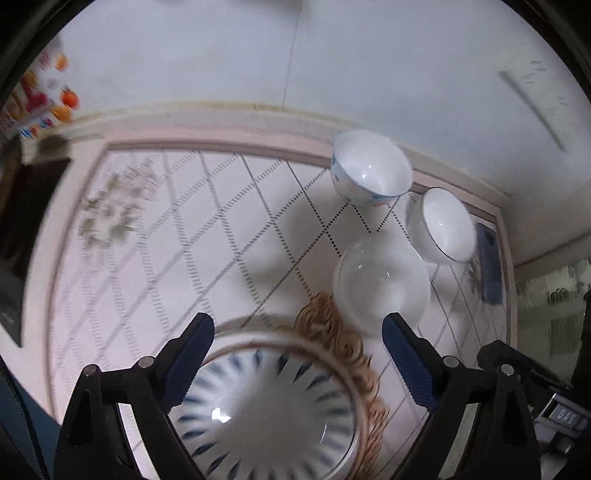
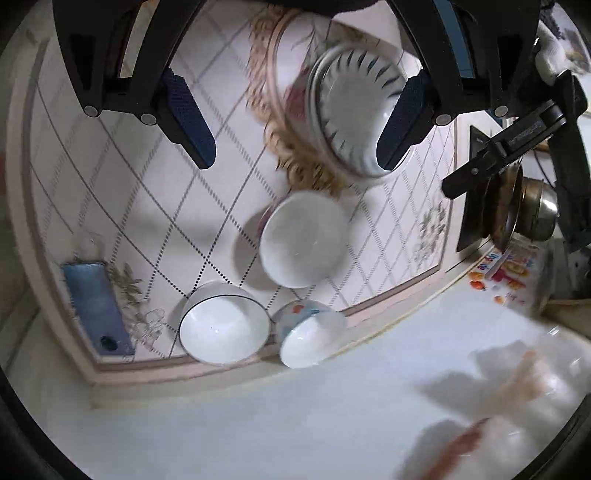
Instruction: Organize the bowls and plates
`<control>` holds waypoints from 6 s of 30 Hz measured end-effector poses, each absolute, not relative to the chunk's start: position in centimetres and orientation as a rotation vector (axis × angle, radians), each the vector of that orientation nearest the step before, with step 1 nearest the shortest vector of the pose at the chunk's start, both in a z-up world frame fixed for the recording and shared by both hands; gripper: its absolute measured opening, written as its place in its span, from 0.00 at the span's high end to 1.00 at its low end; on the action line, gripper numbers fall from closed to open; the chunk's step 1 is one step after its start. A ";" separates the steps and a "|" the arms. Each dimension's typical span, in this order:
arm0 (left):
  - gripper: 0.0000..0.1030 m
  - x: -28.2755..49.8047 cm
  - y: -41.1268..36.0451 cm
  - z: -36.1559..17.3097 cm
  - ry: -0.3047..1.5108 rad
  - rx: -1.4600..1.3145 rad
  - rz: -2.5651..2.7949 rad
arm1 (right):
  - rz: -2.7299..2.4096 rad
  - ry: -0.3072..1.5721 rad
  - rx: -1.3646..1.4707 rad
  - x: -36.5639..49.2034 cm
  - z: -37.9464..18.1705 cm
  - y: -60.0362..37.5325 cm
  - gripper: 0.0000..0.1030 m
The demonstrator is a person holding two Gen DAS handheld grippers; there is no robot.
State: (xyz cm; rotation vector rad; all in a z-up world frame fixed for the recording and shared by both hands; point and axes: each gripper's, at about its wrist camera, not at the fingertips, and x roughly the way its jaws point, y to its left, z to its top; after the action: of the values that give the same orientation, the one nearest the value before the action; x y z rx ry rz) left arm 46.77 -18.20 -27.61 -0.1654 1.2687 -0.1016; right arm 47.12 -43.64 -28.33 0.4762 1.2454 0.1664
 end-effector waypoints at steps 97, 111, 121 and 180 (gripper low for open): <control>0.64 58.2 -34.4 -33.7 1.425 -0.139 -0.254 | 0.153 1.262 0.733 58.8 -36.1 -57.3 0.42; 0.85 59.2 -36.2 -35.1 1.392 -0.038 -0.237 | 0.124 1.288 0.682 61.7 -38.4 -56.3 0.86; 0.85 55.1 -35.6 -31.2 1.366 -0.046 -0.277 | 0.152 1.285 0.675 58.3 -36.1 -56.4 0.85; 0.85 37.2 -33.2 -32.5 1.465 0.116 -0.337 | 0.175 1.421 0.654 37.6 -36.2 -51.7 0.85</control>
State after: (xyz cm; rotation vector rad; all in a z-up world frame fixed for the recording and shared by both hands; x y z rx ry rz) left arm 37.15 -33.20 -32.47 0.1156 1.4651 -0.3372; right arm 37.57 -51.73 -36.25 0.6536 1.4211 0.1754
